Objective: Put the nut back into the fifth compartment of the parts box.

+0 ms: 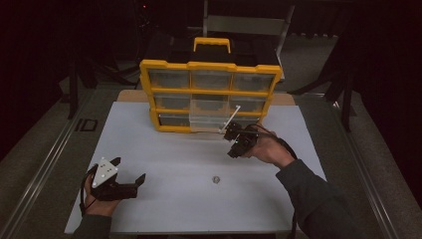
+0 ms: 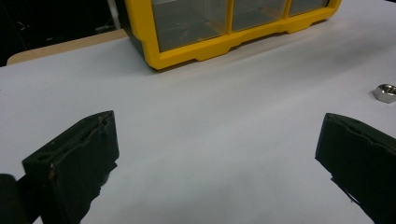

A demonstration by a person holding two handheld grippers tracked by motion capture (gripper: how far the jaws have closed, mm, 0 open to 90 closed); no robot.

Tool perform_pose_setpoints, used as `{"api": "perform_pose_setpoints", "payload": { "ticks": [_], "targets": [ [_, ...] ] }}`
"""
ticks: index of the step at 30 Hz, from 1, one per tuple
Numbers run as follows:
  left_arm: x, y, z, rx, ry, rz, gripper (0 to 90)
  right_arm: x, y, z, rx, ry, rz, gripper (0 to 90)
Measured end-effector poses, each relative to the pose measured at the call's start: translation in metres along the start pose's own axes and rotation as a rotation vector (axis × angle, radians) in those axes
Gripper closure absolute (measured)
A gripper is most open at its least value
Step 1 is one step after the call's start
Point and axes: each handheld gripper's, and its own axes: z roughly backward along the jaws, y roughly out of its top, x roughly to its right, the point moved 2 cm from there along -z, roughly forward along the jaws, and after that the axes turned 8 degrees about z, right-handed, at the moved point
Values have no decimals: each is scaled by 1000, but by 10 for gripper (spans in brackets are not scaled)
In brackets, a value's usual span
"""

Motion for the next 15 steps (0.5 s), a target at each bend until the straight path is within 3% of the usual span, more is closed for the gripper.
{"api": "perform_pose_setpoints", "payload": {
  "ticks": [15],
  "targets": [
    [0, 0, 1, 3, 2, 1, 0, 9, 5, 21, 13, -26, 2, 701]
  ]
}}
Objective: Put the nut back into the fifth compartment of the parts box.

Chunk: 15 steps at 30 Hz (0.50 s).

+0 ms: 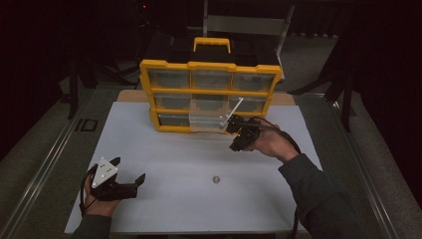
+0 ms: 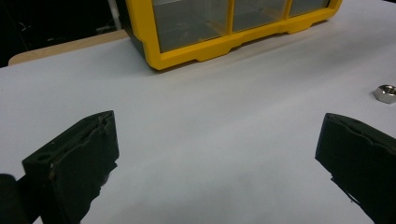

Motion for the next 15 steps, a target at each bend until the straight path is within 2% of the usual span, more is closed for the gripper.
{"api": "perform_pose_setpoints", "payload": {
  "ticks": [15],
  "targets": [
    [0, 0, 0, -1, 0, 0, 0, 9, 5, 15, 5, 1, 1, 701]
  ]
}}
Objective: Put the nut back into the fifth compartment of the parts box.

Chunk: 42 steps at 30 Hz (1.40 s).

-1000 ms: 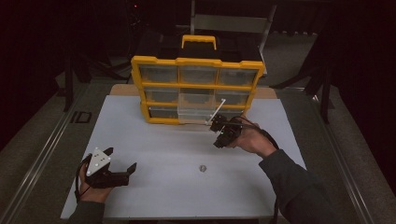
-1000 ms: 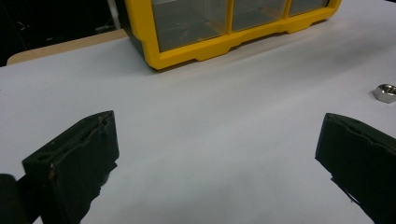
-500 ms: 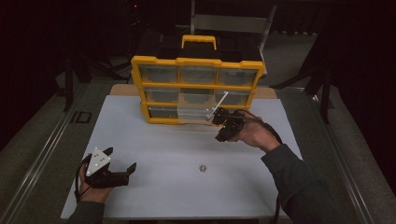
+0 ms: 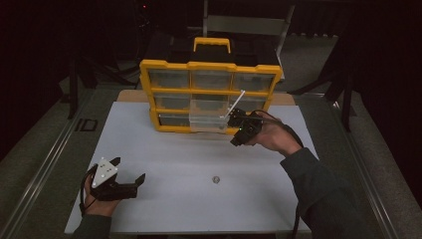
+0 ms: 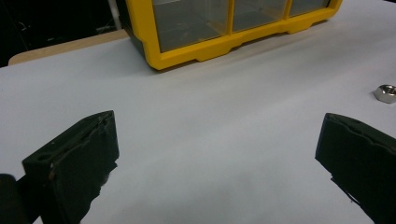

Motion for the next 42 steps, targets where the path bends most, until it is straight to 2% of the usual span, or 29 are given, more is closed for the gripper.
{"api": "perform_pose_setpoints", "payload": {
  "ticks": [7, 18, 42],
  "targets": [
    [0, 0, 0, 3, -2, 1, 0, 4, 3, 5, 6, -1, 0, 701],
    [0, 0, 0, 3, -2, -1, 0, 13, 9, 20, 1, -29, -7, 702],
    [0, 0, 0, 1, -4, -1, 0, 33, 28, 44, 18, -37, -37, 702]
  ]
}}
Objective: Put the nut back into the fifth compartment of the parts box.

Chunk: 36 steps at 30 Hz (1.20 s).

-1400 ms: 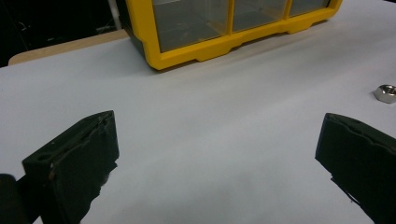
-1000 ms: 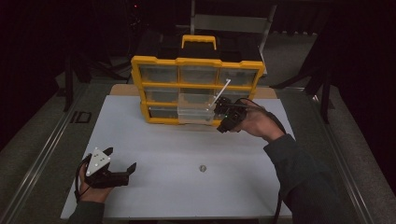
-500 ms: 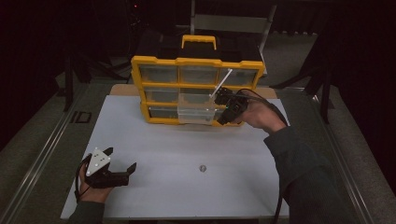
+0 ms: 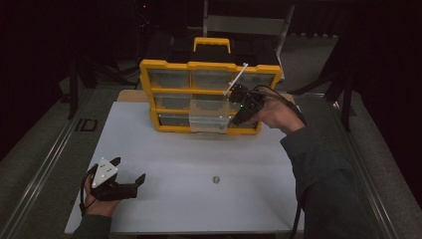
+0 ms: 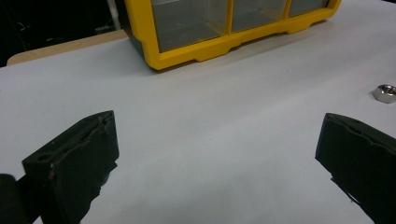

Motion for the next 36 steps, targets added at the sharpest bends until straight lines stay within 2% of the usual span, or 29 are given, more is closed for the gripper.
{"api": "perform_pose_setpoints", "payload": {
  "ticks": [21, 36],
  "targets": [
    [0, 0, 0, 2, 2, 3, 0, 12, 20, 15, 22, -11, -22, 701],
    [0, 0, 1, 3, 1, 1, 0, 12, 39, 16, 26, -5, -19, 701]
  ]
}}
